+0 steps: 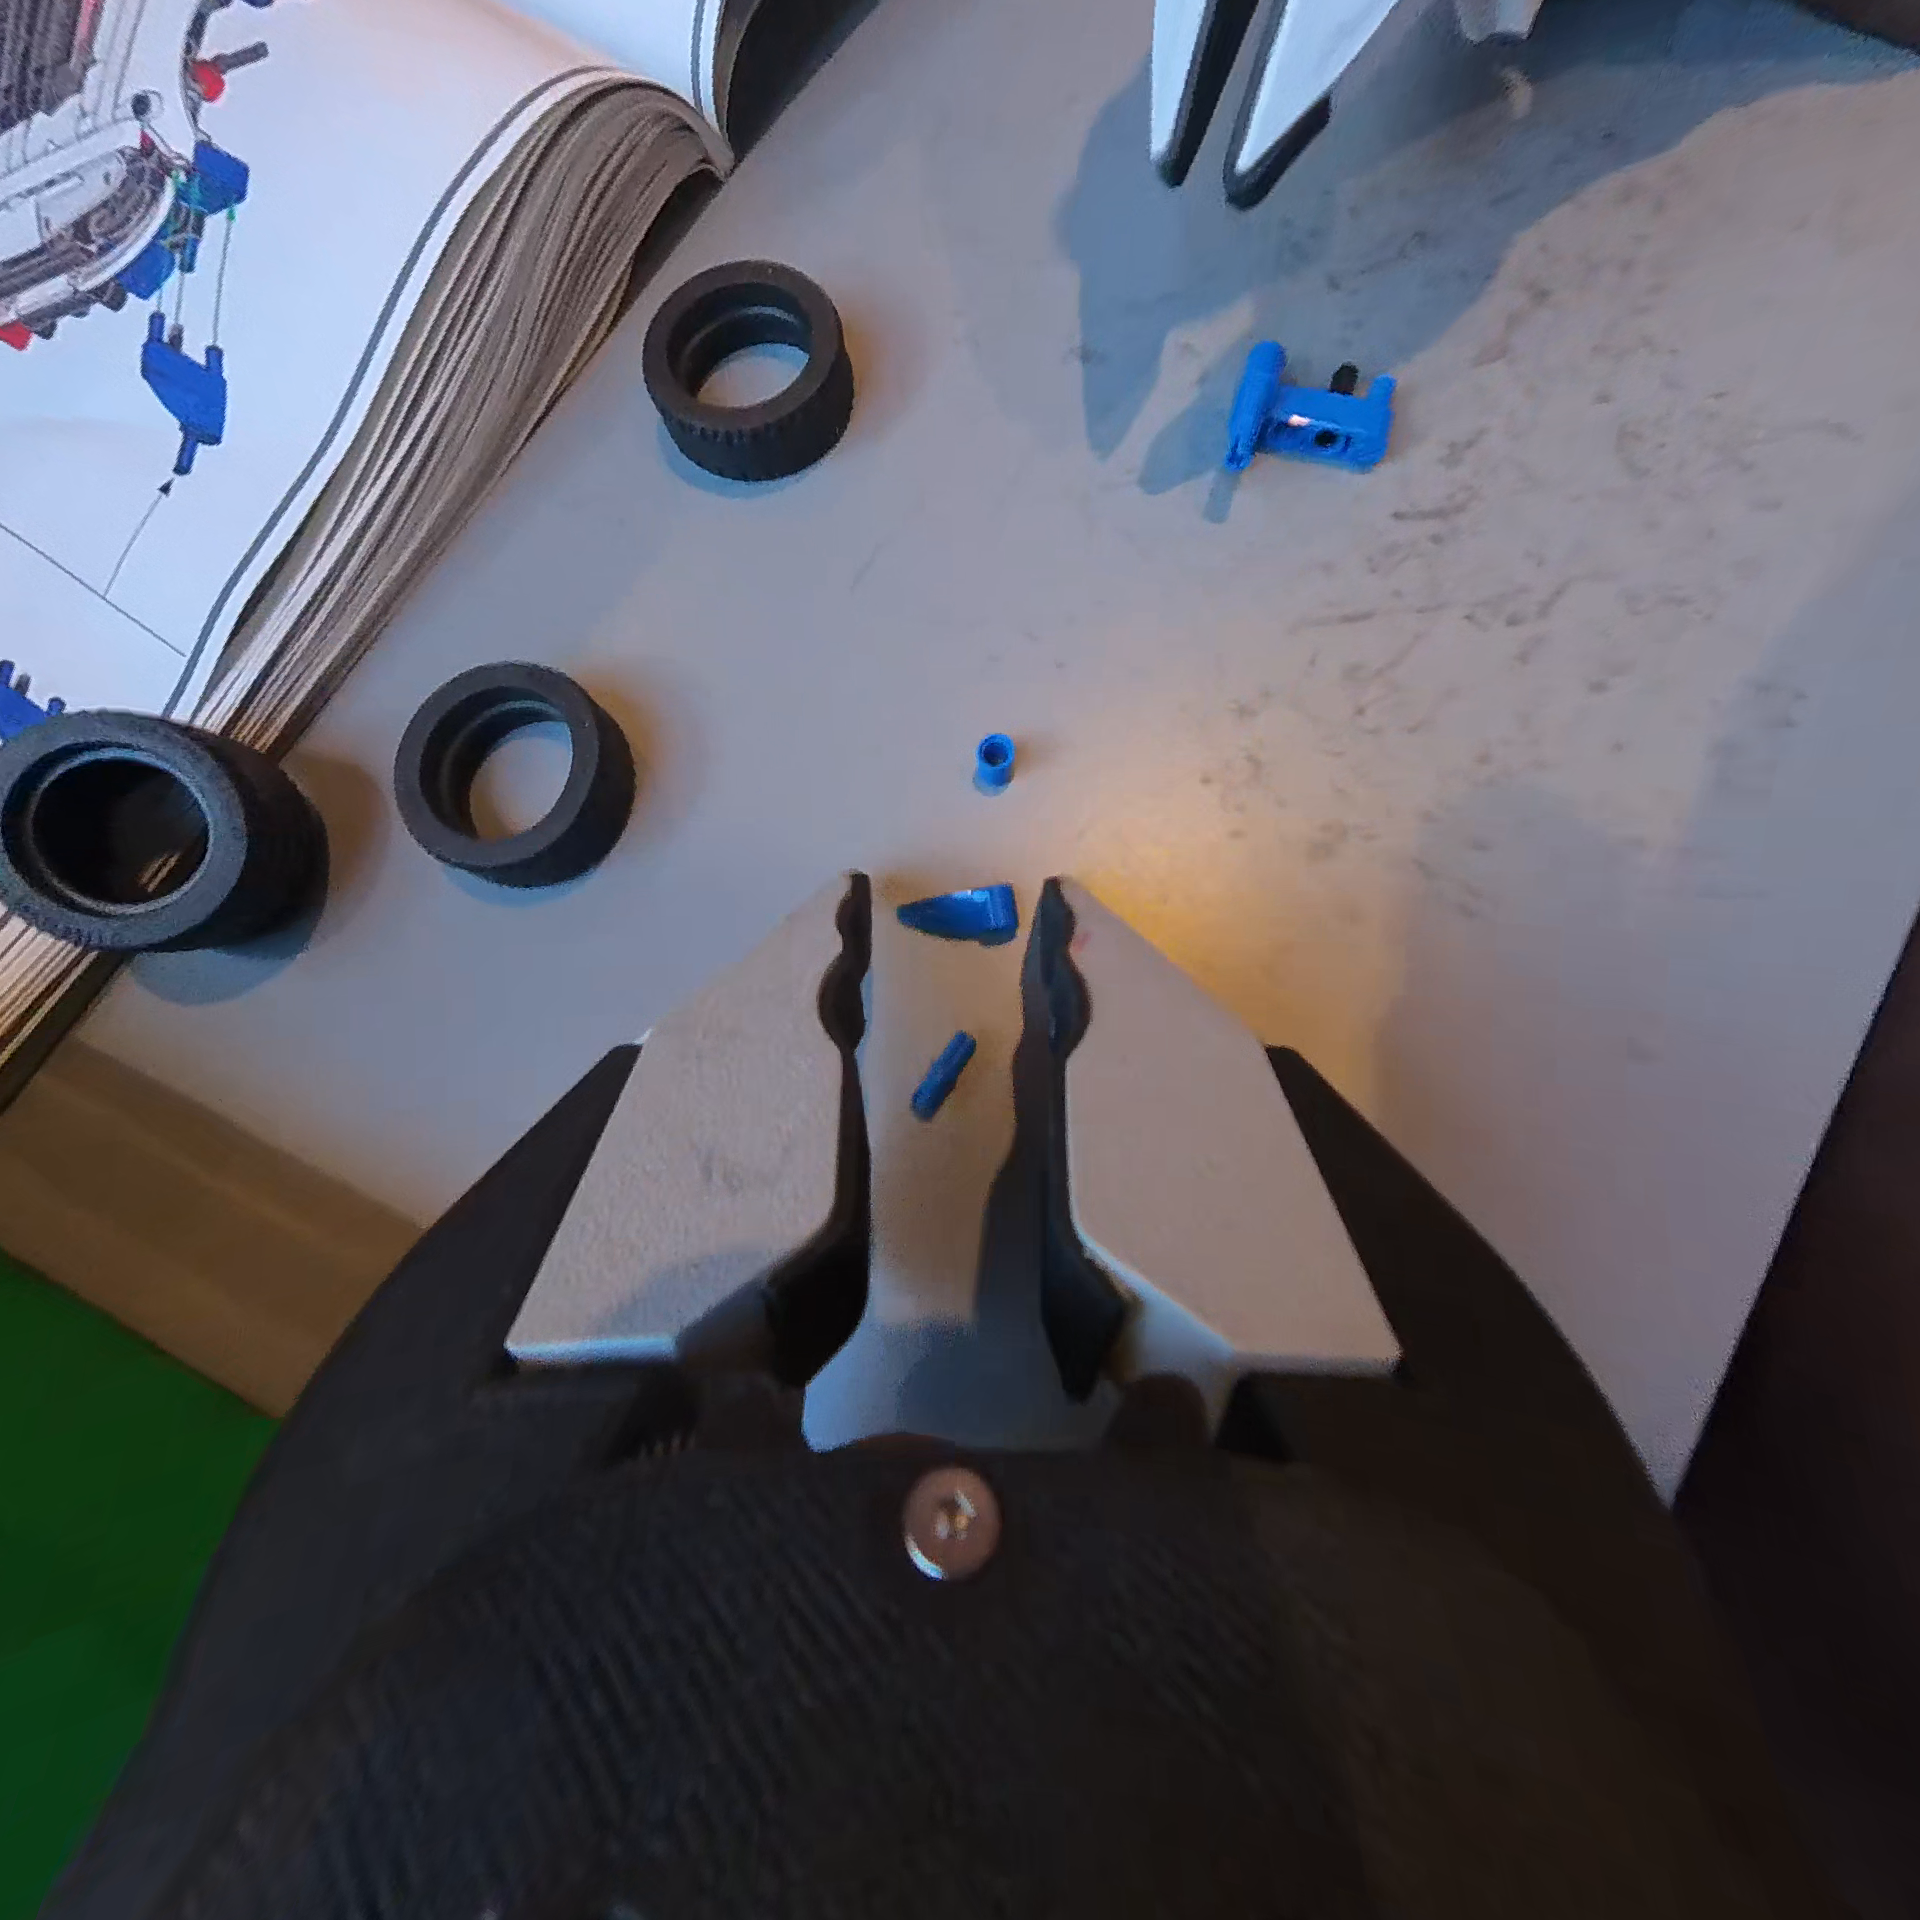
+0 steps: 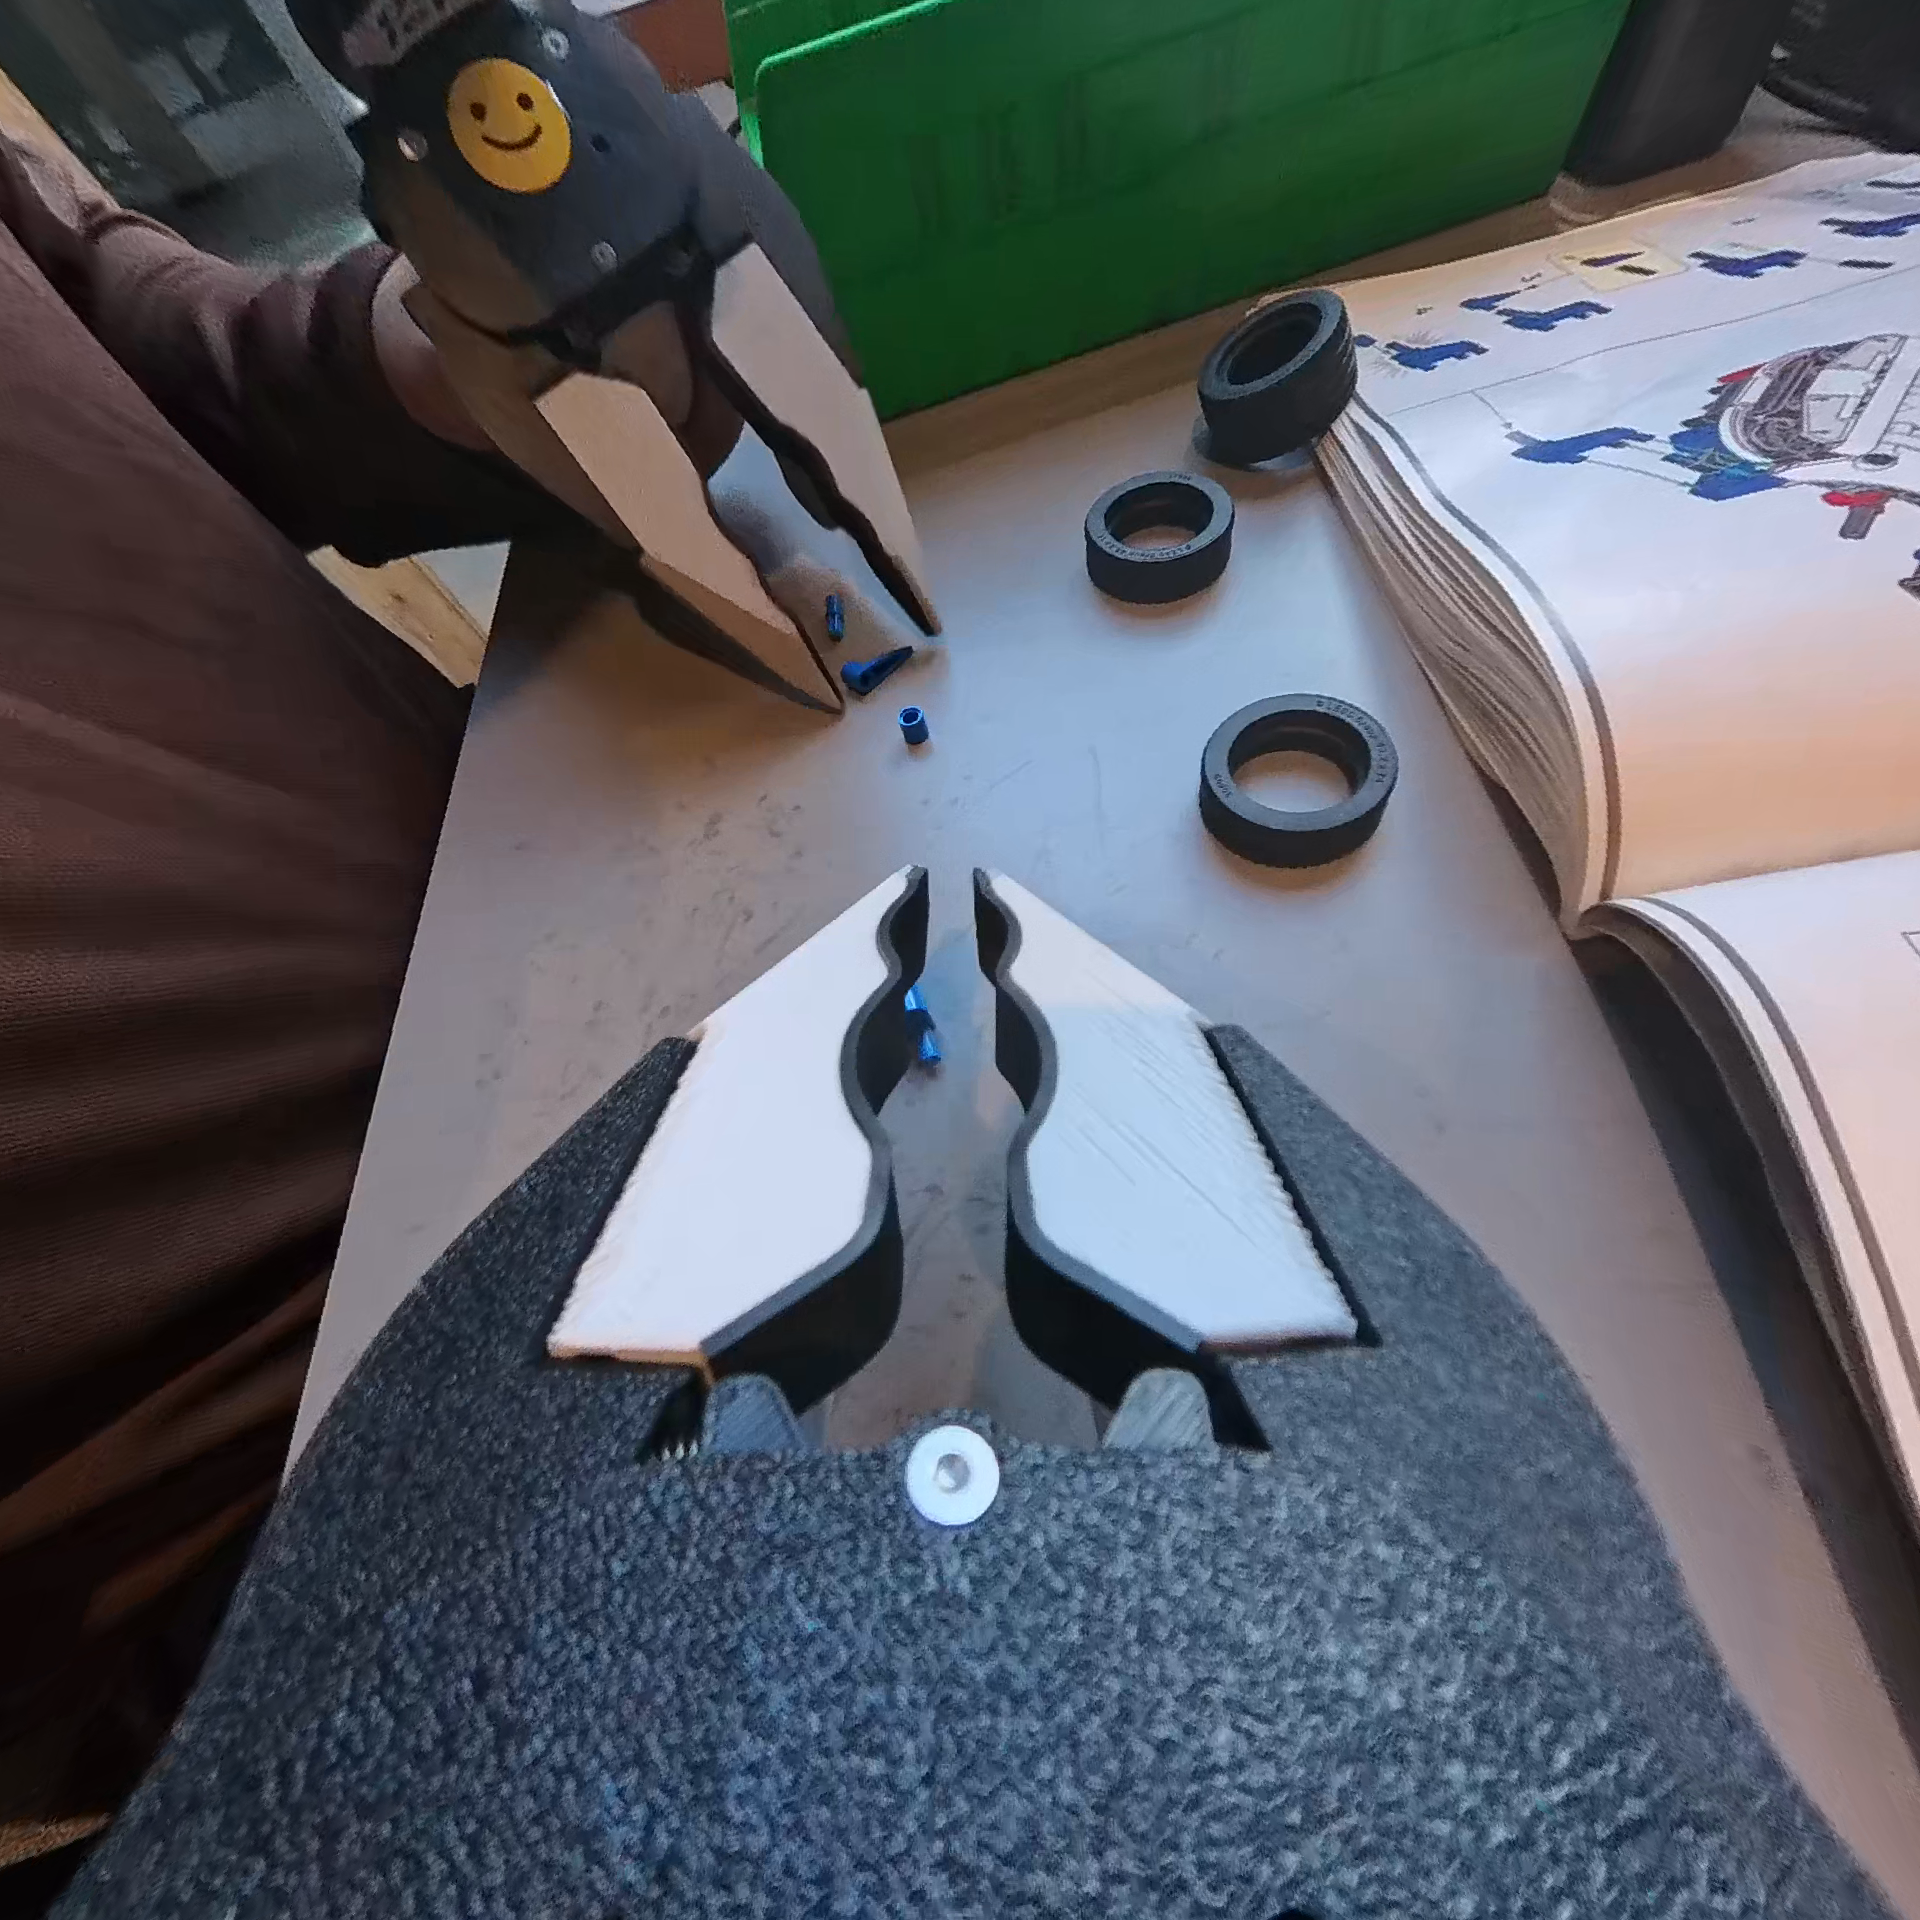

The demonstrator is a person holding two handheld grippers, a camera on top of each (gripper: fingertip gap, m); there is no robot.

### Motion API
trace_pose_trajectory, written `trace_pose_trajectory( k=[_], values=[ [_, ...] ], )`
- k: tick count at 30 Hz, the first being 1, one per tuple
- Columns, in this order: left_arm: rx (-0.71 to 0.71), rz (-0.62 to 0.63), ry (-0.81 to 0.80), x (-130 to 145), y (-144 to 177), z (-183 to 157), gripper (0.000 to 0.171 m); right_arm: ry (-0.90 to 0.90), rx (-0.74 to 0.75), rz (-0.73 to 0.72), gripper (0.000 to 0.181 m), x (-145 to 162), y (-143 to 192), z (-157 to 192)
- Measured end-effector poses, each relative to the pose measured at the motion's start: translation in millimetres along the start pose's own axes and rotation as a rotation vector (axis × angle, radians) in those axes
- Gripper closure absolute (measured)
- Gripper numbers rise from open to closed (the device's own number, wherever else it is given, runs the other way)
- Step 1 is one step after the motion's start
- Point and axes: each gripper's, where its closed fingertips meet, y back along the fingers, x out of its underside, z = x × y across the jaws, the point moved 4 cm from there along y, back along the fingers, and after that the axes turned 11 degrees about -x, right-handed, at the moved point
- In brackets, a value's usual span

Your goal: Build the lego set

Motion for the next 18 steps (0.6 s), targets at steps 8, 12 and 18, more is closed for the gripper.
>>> trace_pose_trajectory(
  k=[8,12,18],
  values=[
    [0.055,-0.022,0.04,0.4,-1.3,-0.6,0.147,-0.046,-0.013,-0.048,0.172,-3.0,4.7,-4.7],
    [0.077,-0.03,0.06,1.1,-1.9,0.7,0.15,-0.061,-0.024,-0.059,0.171,-3.9,5.2,-6.4],
    [0.085,-0.034,0.056,1.3,-1.9,1.1,0.155,-0.079,-0.034,-0.071,0.171,-5.1,5.8,-8.4]
  ],
)
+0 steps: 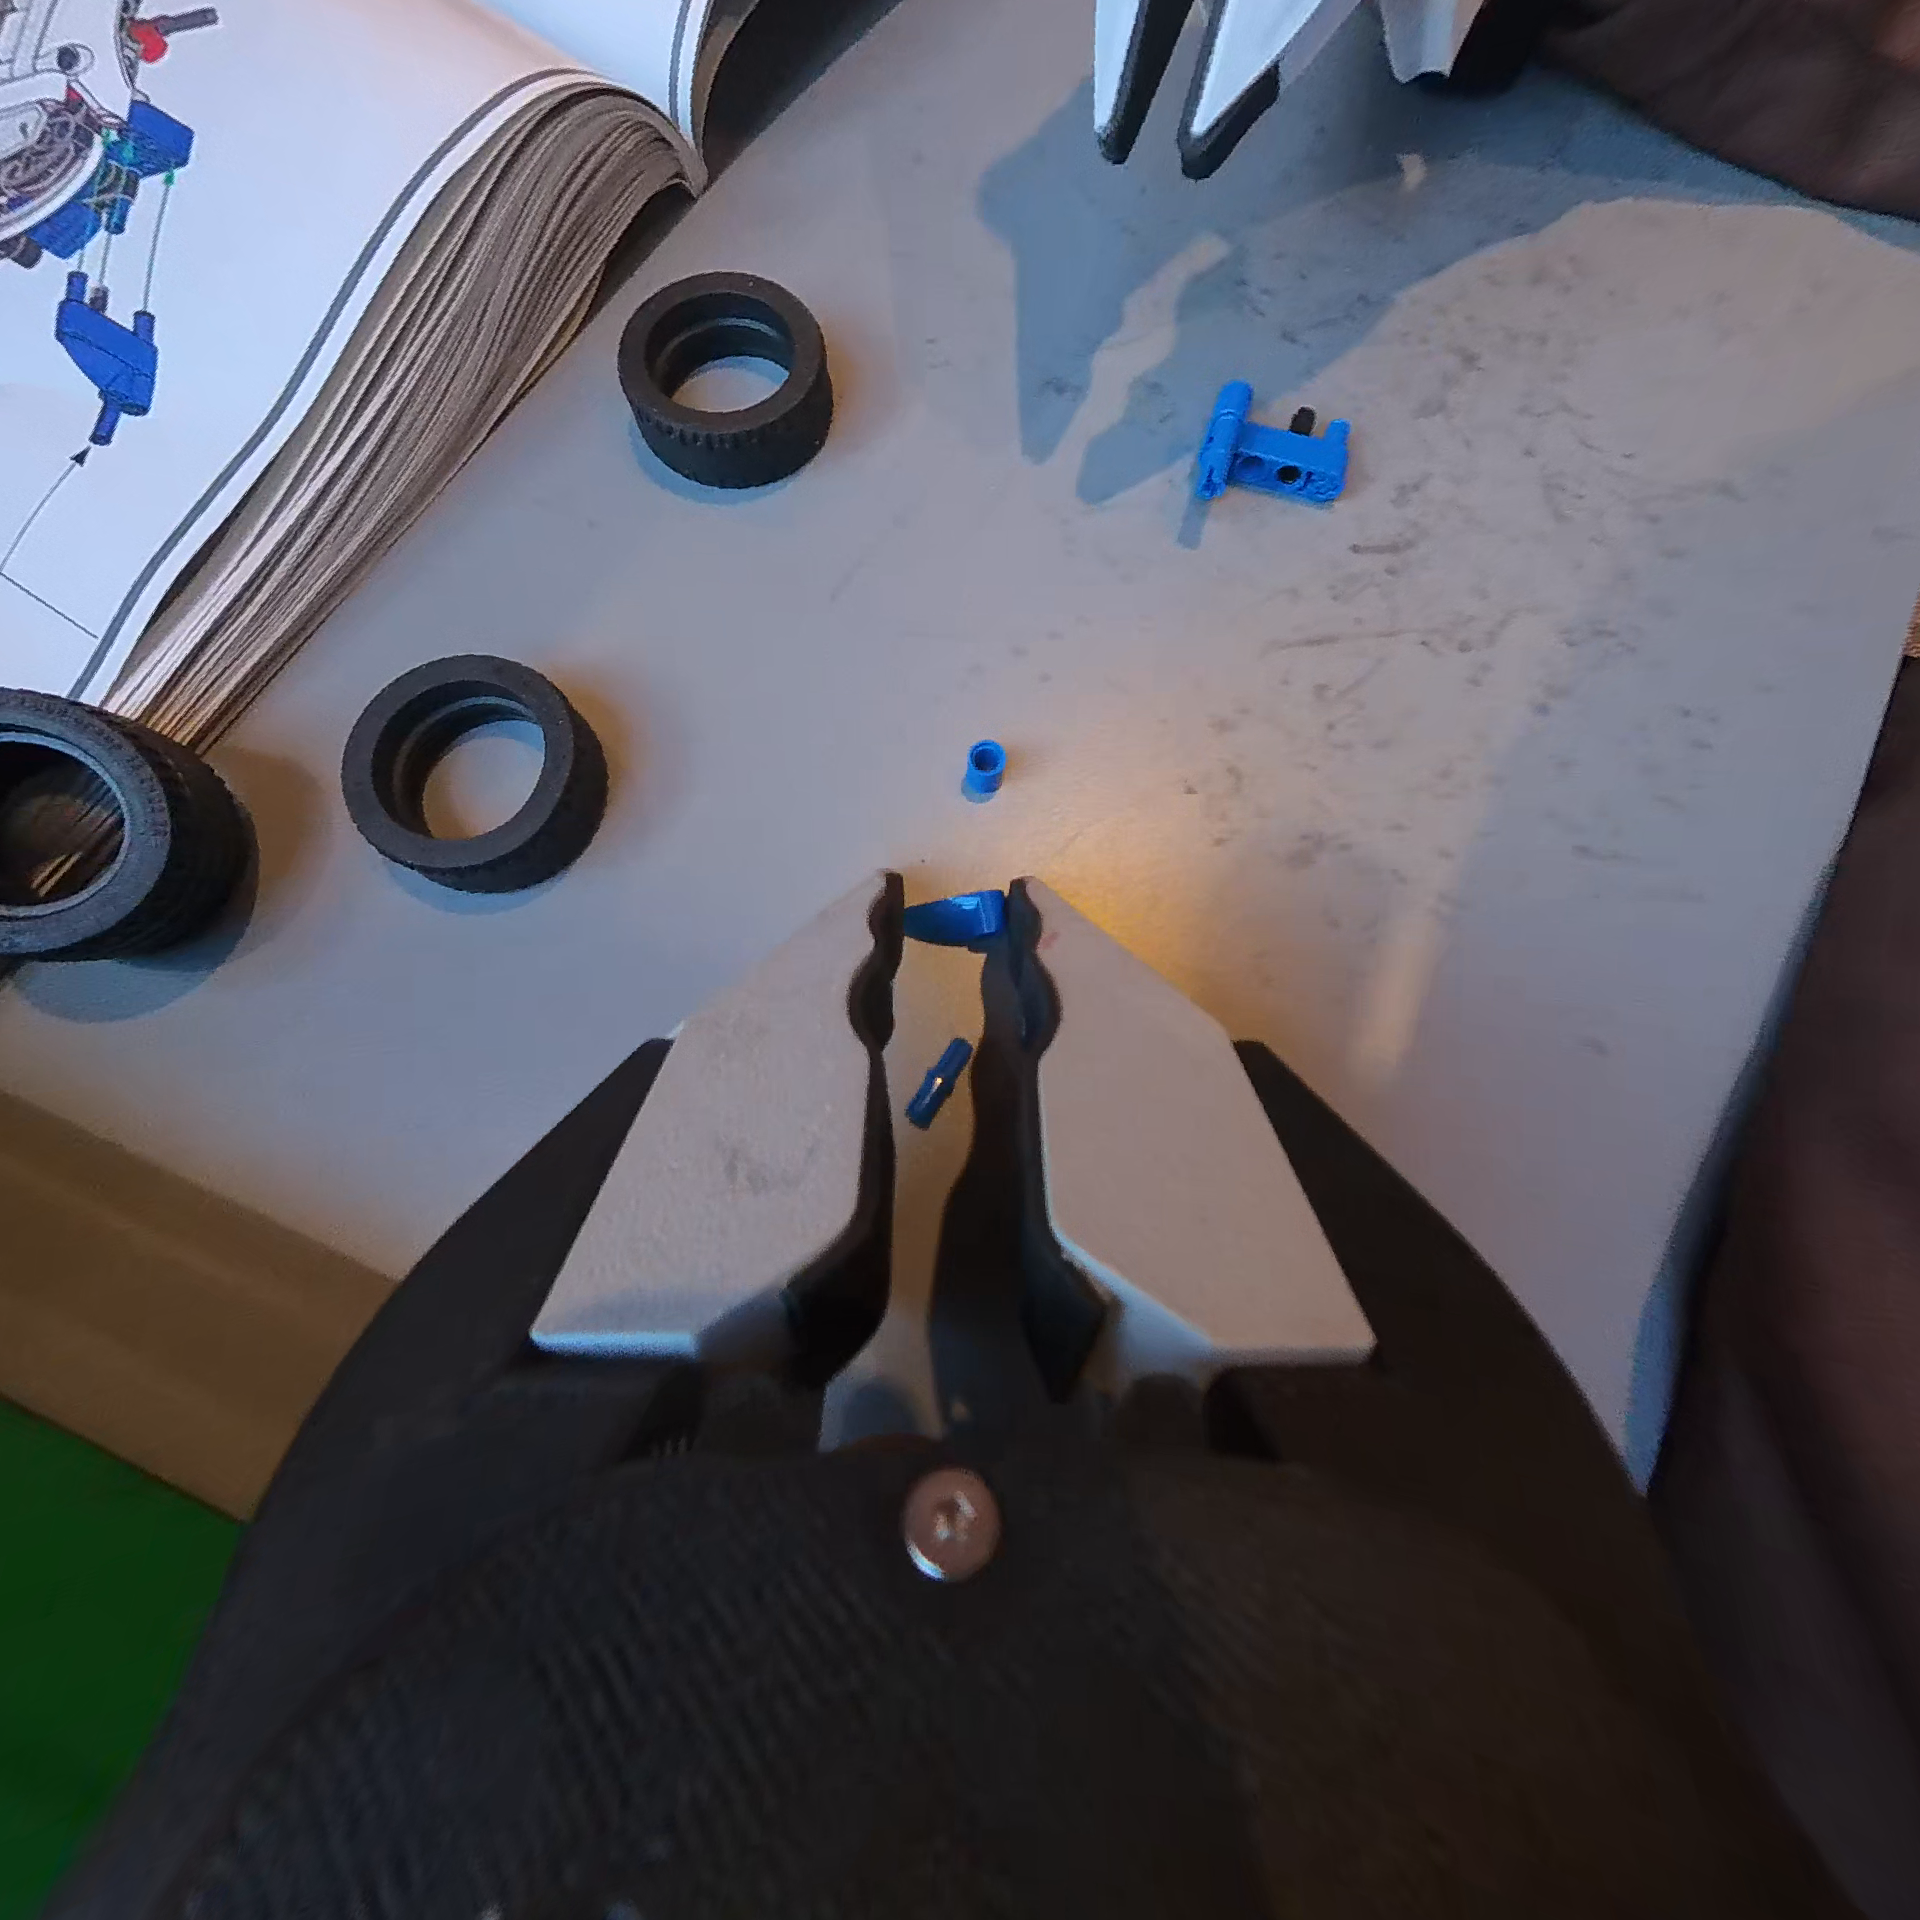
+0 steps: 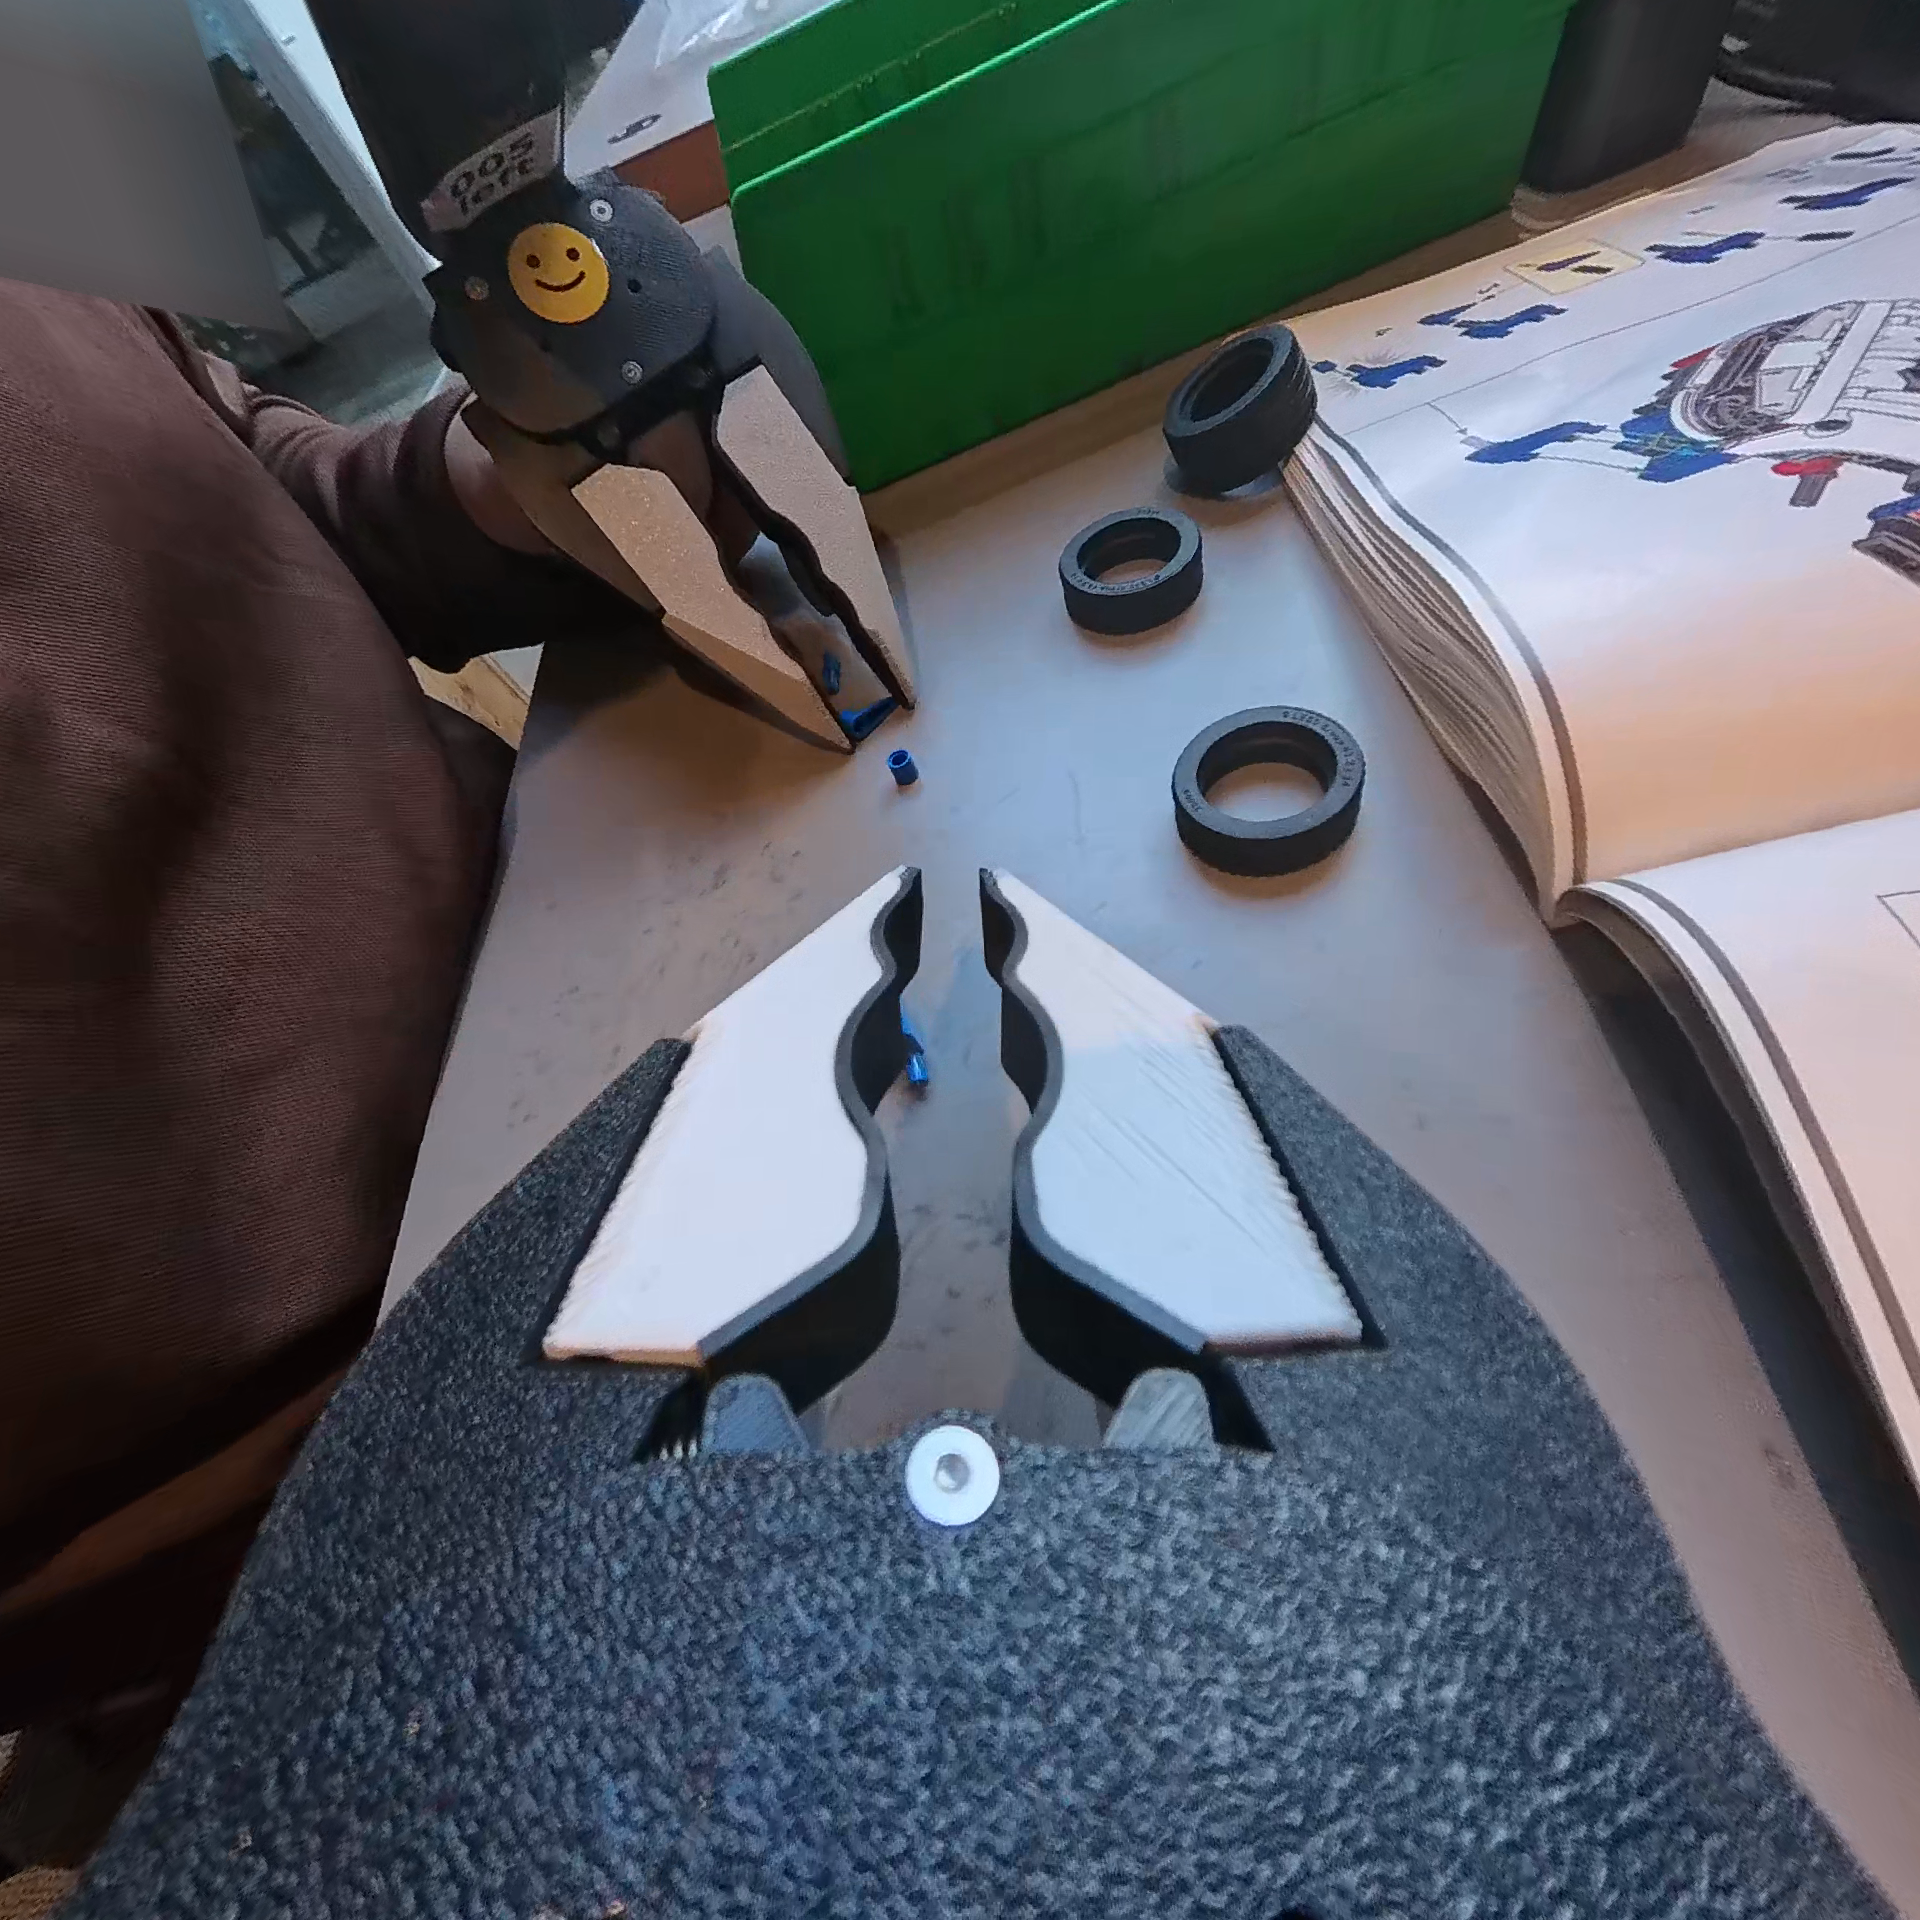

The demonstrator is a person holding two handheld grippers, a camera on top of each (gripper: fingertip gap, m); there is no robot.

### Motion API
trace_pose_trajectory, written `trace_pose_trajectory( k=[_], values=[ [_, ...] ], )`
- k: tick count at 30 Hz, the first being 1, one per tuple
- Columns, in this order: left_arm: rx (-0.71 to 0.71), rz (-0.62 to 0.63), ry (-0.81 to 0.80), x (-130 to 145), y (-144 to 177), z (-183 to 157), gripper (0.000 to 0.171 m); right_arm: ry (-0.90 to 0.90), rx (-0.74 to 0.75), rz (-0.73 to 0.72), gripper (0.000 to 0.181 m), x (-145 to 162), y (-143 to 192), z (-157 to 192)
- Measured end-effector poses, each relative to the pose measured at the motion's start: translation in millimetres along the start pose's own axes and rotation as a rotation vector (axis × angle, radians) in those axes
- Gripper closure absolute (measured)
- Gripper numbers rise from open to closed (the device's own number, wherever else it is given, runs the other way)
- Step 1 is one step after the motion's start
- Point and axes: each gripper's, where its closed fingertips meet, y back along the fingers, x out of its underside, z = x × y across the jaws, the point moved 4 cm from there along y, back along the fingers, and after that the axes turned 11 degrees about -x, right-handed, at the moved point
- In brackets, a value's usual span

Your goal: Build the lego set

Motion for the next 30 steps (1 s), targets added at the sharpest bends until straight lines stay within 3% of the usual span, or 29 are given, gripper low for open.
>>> trace_pose_trajectory(
  k=[11,21,30],
  values=[
    [0.002,0.019,-0.021,2.7,5.6,-11.2,0.156,0.034,0.08,0.017,0.169,4.8,0.2,10.7],
    [0.013,0.004,-0.05,1.2,8.9,-38.4,0.152,0.059,0.284,0.222,0.163,42.6,4.6,37.8],
    [-0.039,0.004,-0.064,3.9,21.5,-37.1,0.148,0.067,0.283,0.245,0.162,44.0,-4.0,35.5]
  ],
)
